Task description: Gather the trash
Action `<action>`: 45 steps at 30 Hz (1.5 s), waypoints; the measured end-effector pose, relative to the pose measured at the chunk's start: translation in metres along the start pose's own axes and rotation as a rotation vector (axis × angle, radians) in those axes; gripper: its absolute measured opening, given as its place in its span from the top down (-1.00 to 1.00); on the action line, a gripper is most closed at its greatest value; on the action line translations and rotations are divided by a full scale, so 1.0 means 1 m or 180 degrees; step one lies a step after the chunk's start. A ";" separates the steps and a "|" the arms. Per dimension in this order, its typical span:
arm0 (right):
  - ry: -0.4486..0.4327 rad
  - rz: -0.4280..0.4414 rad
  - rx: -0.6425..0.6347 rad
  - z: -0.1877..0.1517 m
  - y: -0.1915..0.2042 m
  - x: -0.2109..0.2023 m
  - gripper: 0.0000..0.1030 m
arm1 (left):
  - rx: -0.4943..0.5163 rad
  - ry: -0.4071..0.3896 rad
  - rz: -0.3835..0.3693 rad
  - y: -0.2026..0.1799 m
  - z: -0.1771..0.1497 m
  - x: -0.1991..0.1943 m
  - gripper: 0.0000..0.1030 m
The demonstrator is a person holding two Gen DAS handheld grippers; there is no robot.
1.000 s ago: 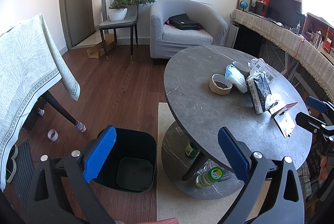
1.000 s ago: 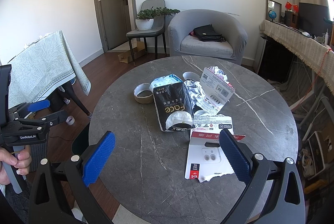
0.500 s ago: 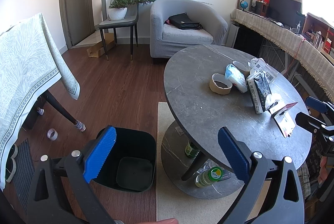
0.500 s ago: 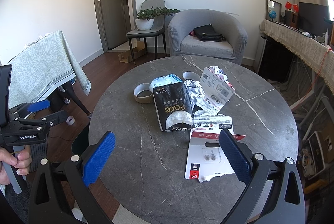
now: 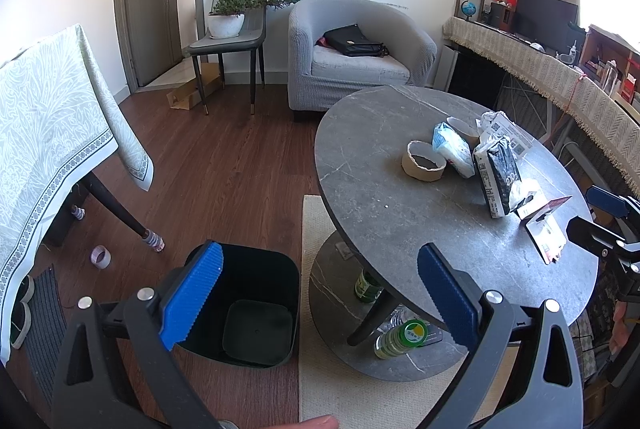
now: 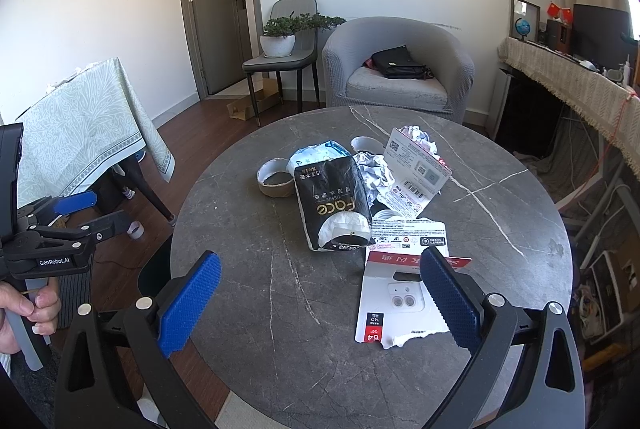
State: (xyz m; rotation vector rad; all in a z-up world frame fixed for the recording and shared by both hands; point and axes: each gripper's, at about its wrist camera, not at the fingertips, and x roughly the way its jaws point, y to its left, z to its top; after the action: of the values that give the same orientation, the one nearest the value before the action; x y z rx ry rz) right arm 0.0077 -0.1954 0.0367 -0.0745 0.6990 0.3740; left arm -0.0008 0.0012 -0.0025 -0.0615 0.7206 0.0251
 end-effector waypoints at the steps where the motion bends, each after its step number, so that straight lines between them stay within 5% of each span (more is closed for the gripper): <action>1: 0.0005 -0.0025 -0.0012 0.000 0.000 0.000 -0.95 | 0.0023 -0.0014 0.0011 -0.001 0.000 -0.001 -0.94; 8: 0.0022 -0.0157 -0.0047 0.000 0.000 -0.002 -0.95 | 0.0223 -0.0139 -0.0036 -0.012 0.006 -0.006 -0.94; 15: 0.0044 -0.0209 0.0010 -0.004 -0.016 0.001 -0.95 | 0.0194 -0.0203 -0.0376 -0.023 0.012 -0.007 -0.93; 26: 0.0070 -0.0323 0.0271 -0.015 -0.055 0.011 -0.94 | -0.0001 -0.0096 -0.1034 -0.063 0.023 0.010 -0.55; 39: 0.0193 -0.0353 0.0385 -0.018 -0.062 0.044 -0.89 | -0.0161 0.0153 -0.1363 -0.087 0.029 0.049 -0.30; 45: 0.0280 -0.0319 0.0405 -0.015 -0.065 0.058 -0.52 | -0.0241 0.0271 -0.1514 -0.094 0.035 0.063 -0.29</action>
State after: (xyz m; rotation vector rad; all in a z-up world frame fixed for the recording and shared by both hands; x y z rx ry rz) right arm 0.0624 -0.2405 -0.0157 -0.0055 0.8013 0.2306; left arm 0.0734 -0.0899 -0.0136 -0.3064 0.7751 -0.4071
